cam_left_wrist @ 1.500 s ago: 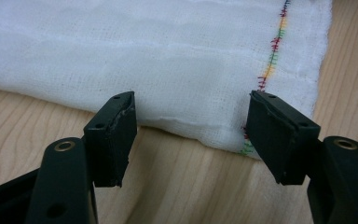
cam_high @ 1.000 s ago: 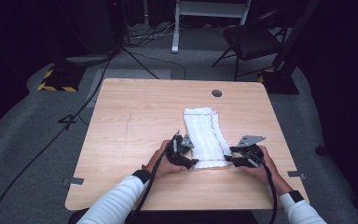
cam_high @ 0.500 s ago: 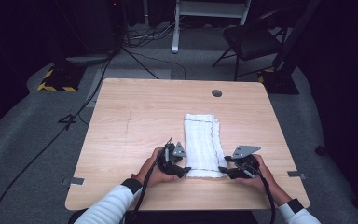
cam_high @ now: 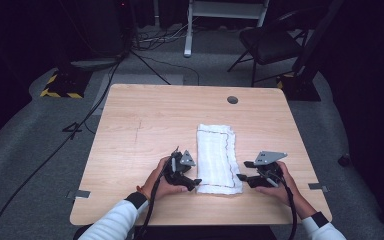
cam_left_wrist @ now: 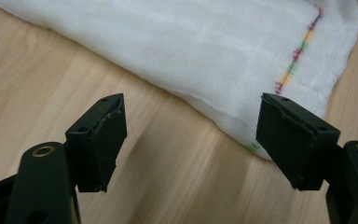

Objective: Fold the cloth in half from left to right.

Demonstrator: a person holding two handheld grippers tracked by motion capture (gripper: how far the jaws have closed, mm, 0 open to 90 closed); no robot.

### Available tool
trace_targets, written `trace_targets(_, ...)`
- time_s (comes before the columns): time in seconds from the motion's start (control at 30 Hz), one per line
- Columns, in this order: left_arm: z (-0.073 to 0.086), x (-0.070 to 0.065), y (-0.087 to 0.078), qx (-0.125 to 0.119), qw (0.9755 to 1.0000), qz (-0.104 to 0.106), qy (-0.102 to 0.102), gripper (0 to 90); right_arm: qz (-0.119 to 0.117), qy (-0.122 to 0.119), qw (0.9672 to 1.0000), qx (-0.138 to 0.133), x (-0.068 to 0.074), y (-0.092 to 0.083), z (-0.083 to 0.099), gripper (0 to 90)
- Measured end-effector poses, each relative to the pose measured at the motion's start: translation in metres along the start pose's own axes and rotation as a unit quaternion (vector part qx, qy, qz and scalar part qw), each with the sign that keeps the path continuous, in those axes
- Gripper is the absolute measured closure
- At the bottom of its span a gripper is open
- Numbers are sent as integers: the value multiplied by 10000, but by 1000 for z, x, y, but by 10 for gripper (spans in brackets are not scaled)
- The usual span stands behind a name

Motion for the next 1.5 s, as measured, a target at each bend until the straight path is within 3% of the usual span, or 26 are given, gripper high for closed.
trace_targets(0.2,-20,22,-6,-256,9994,-230,-79,241,396,127,9989,-217,-33,-3,-15,438)
trace_targets(0.43,-46,58,2,-382,9974,-519,-328,234,541,294,9979,-181,-64,15,-26,455)
trace_targets(0.53,-58,75,12,-425,9958,-616,-529,238,601,377,9974,-121,-75,27,-33,456)
trace_targets(0.63,-69,88,23,-456,9948,-682,-607,242,636,408,9971,-72,-85,39,-42,456)
trace_targets(0.73,-77,97,34,-460,9931,-786,-740,248,731,348,9967,-24,-92,50,-51,457)
trace_targets(0.93,-85,115,57,-346,9893,-1021,-984,269,761,460,9960,11,-104,70,-62,459)
trace_targets(1.07,-88,124,64,-203,9890,-1078,-995,269,758,632,9951,11,-112,84,-65,457)
trace_targets(1.17,-90,127,70,-93,9905,-1084,-838,289,795,685,9944,88,-117,94,-66,442)
trace_targets(1.23,-90,127,74,-59,9918,-980,-814,289,790,797,9936,158,-121,98,-66,440)
trace_targets(1.3,-89,129,75,-147,9911,-945,-930,273,845,843,9925,248,-124,101,-67,438)
trace_targets(1.37,-88,131,77,-282,9891,-843,-1173,272,839,910,9920,264,-127,104,-67,438)
trace_targets(1.43,-87,132,76,-362,9885,-786,-1241,269,826,993,9910,338,-128,107,-66,441)
trace_targets(1.5,-88,132,77,-319,9886,-868,-1190,269,771,1073,9905,370,-129,110,-64,439)
Point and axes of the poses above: each handheld gripper's, and its own axes: y roughly forward along the jaws, z roughly out of its underside, x roughly to its left, the point moved 6 cm from there along y, roughly forward along the jaws, and after that the axes turned 4 degrees about -y, right-handed, at the moved point
